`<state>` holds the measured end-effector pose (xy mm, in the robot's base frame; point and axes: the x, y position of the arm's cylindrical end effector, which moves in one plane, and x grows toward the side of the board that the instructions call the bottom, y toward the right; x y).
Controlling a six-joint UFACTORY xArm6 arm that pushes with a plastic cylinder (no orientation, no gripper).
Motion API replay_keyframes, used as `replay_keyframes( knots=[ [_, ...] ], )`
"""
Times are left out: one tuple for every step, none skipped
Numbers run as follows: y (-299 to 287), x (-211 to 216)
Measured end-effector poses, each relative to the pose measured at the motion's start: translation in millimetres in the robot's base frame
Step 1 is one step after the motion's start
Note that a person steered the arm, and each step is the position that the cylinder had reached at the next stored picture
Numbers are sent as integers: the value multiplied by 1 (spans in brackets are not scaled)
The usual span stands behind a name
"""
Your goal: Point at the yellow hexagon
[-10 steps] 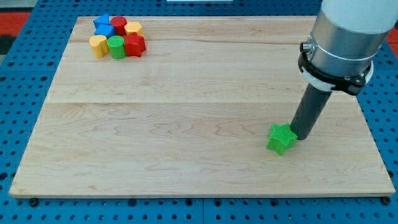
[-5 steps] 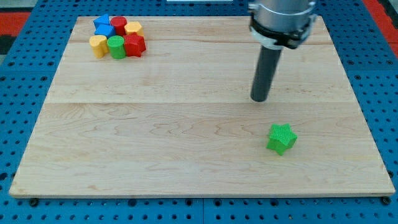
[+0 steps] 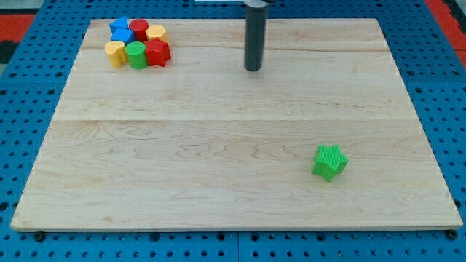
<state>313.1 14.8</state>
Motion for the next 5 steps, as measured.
replay_keyframes(
  knots=[
    [-52,-17],
    [-57,-19],
    [-57,-27],
    [-57,-34],
    [-59,-42]
  ],
)
